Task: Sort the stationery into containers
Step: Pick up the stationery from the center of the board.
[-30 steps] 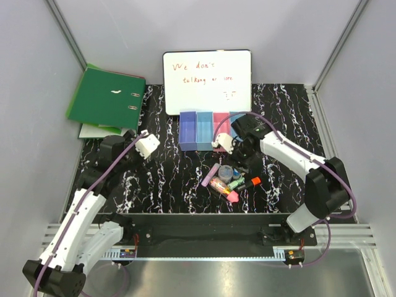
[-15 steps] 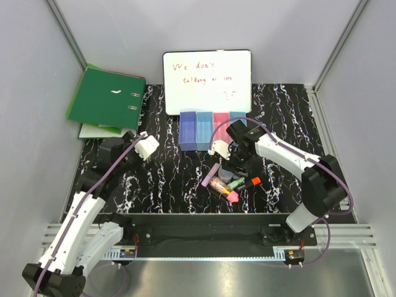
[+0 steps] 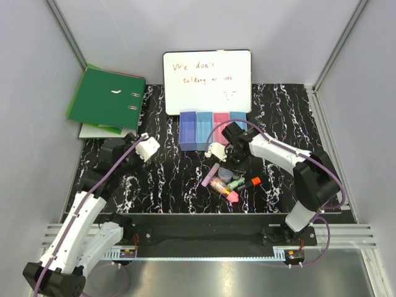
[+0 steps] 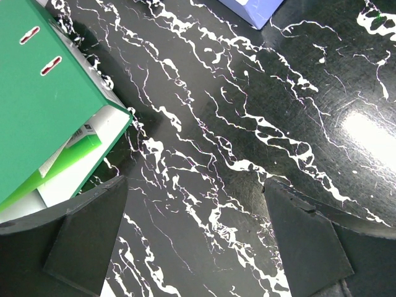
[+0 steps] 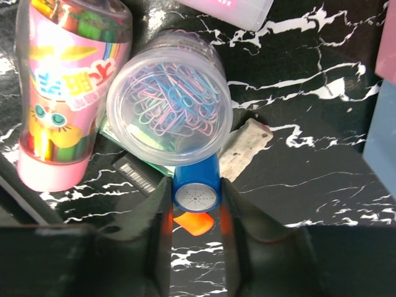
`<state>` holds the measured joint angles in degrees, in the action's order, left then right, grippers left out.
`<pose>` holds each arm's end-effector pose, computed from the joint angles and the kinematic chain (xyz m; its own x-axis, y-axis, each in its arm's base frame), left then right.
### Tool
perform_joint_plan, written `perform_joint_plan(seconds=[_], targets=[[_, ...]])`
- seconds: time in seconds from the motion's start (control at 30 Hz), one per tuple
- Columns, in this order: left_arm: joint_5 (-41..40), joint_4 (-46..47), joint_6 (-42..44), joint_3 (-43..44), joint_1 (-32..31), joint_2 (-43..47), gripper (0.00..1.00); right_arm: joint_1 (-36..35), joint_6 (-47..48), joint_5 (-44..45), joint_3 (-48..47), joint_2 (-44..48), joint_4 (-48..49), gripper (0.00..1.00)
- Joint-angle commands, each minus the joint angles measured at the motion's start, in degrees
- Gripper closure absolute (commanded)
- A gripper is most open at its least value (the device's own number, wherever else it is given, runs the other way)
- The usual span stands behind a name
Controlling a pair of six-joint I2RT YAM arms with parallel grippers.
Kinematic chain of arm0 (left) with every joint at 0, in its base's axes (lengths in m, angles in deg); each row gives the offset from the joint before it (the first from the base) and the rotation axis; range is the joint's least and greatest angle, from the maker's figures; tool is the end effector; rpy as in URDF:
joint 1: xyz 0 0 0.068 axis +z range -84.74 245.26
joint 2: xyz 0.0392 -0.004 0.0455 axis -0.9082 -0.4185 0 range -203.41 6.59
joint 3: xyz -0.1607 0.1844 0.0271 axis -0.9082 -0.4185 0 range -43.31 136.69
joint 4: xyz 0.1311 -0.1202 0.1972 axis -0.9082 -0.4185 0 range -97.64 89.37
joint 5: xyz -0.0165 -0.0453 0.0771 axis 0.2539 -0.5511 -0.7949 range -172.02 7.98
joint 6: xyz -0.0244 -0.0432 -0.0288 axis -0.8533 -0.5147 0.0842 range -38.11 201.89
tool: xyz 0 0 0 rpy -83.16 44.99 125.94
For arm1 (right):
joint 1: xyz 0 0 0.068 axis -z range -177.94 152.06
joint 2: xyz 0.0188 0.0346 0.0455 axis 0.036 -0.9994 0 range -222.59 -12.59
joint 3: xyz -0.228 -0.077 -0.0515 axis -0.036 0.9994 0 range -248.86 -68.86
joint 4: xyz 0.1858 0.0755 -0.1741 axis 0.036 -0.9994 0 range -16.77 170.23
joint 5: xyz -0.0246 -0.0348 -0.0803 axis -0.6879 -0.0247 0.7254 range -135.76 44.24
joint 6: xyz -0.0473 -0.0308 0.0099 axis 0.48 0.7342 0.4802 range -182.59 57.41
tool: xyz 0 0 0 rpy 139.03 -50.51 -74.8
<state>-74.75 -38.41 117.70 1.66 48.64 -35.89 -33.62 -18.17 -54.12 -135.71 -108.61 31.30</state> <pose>0.1764 -0.0581 0.2778 -0.2251 0.6728 -0.7048 0.6343 0.6502 0.4182 0.2527 0.1887 0.1676 -0.1467 -0.9579 -0.2468 -0.9859 0.1620 -0.0428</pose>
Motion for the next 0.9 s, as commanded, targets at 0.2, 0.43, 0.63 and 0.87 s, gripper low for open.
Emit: perform_joint_plan(seconds=[0.2,0.43,0.63,0.87], targets=[[0.03,1.57,0.75,-1.64,-0.25,1.08,0.01,-0.71,0.31,3.78,-1.70,1.28,1.21,1.00],[0.12,1.48,0.75,-1.29,-0.25,1.79,0.01,-0.79,0.22,5.37,-5.04,6.20,-1.96,1.00],[0.20,1.48,0.75,-0.85,-0.25,1.79,0.01,-0.71,0.58,6.78,-9.78,8.58,-3.02,1.00],[1.08,1.48,-0.39,-1.73,-0.25,1.96,0.01,4.73,-3.37,8.01,-17.42,2.62,1.46,1.00]])
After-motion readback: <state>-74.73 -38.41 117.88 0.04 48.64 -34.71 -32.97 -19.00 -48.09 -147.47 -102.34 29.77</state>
